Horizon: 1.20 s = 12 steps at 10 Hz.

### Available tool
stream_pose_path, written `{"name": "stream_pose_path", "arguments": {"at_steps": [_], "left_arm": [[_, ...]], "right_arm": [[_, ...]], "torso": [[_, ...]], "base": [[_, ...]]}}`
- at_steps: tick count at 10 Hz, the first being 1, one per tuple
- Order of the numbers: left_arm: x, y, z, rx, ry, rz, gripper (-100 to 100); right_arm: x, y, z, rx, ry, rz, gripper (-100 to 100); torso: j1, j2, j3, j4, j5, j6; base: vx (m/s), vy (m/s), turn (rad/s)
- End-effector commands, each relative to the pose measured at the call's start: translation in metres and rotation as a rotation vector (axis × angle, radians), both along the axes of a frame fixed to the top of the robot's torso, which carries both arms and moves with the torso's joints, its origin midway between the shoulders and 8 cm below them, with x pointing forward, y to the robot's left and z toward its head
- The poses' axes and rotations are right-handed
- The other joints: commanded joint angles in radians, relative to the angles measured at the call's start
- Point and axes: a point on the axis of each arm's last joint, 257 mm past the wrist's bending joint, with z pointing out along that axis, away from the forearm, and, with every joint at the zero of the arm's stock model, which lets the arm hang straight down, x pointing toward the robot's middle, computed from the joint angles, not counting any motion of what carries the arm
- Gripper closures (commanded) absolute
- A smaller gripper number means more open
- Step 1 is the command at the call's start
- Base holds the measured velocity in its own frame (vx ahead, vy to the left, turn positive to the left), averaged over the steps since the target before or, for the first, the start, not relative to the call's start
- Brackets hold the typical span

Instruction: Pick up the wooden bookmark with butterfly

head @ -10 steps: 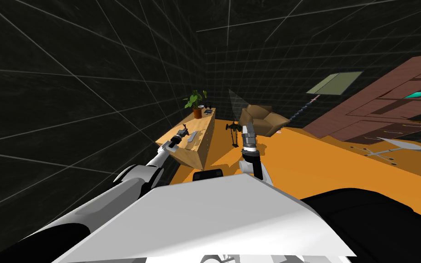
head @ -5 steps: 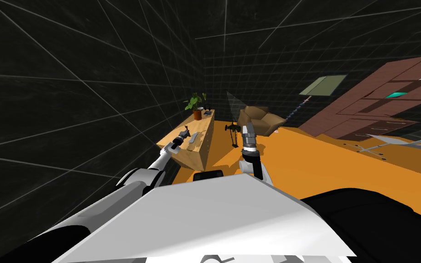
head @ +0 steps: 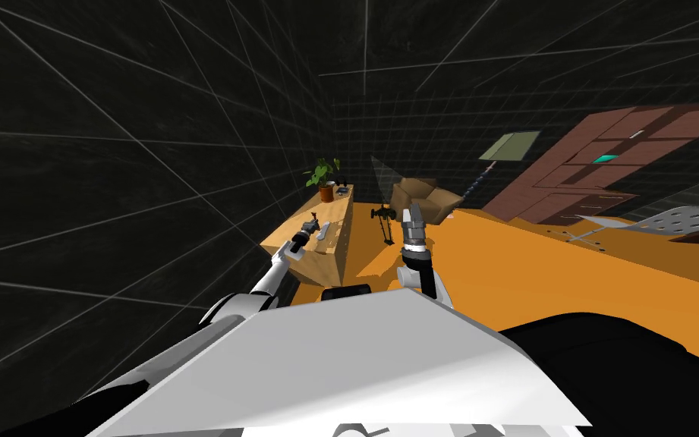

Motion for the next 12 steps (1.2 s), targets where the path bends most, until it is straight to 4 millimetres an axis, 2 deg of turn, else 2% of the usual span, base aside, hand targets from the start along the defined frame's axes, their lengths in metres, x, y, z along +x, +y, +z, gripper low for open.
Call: {"name": "stream_pose_path", "arguments": {"at_steps": [1, 2, 3, 4, 6, 7, 9, 10, 11, 12], "left_arm": [[-0.011, -0.009, -0.015, -0.007, 0.027, 0.023, 100], [-0.016, -0.009, -0.014, -0.002, 0.02, 0.02, 100], [-0.015, -0.012, -0.004, -0.005, 0.0, 0.015, 100], [-0.024, -0.015, -0.02, -0.008, 0.034, 0.048, 100], [-0.027, -0.018, -0.004, -0.007, -0.003, 0.042, 100], [-0.038, -0.017, -0.021, -0.007, 0.035, 0.084, 100], [-0.04, -0.018, -0.002, -0.008, -0.006, 0.08, 100], [-0.051, -0.014, -0.018, -0.007, 0.033, 0.13, 100], [-0.055, -0.011, -0.02, 0.0, 0.034, 0.133, 100], [-0.054, -0.013, -0.009, -0.003, 0.011, 0.13, 100]], "right_arm": [[0.0, 0.0, 0.0, 0.0, 0.0, 0.0, 0], [0.0, 0.0, 0.0, 0.0, 0.0, 0.0, 0], [0.0, 0.0, 0.0, 0.0, 0.0, 0.0, 0], [0.0, 0.0, 0.0, 0.0, 0.0, 0.0, 0], [0.0, 0.0, 0.0, 0.0, 0.0, 0.0, 0], [0.0, 0.0, 0.0, 0.0, 0.0, 0.0, 0], [0.0, 0.0, 0.0, 0.0, 0.0, 0.0, 0], [0.0, 0.0, 0.0, 0.0, 0.0, 0.0, 0], [0.0, 0.0, 0.0, 0.0, 0.0, 0.0, 0], [0.0, 0.0, 0.0, 0.0, 0.0, 0.0, 0]], "torso": [[0.0, 0.0, 0.0, 0.0, 0.0, 0.0], [-0.001, -0.001, -0.002, -0.004, 0.002, 0.004], [-0.001, -0.002, -0.004, -0.007, 0.003, 0.003], [-0.003, -0.002, -0.005, -0.008, 0.003, 0.003], [-0.002, -0.004, -0.008, -0.012, 0.005, 0.005], [-0.004, -0.004, -0.008, -0.012, 0.005, 0.005], [-0.002, -0.005, -0.009, -0.014, 0.006, 0.005], [-0.004, -0.005, -0.009, -0.013, 0.006, 0.005], [-0.003, -0.006, -0.01, -0.014, 0.007, 0.006], [-0.002, -0.005, -0.011, -0.017, 0.007, 0.004]], "base": [[0.017, 0.073, -0.169], [0.011, 0.089, -0.156], [-0.001, 0.04, -0.013], [0.021, 0.079, -0.162], [0.006, 0.069, -0.078], [0.009, 0.07, -0.19], [-0.005, 0.065, -0.068], [0.011, 0.083, -0.153], [0.006, 0.081, -0.169], [-0.009, 0.038, -0.021]]}}
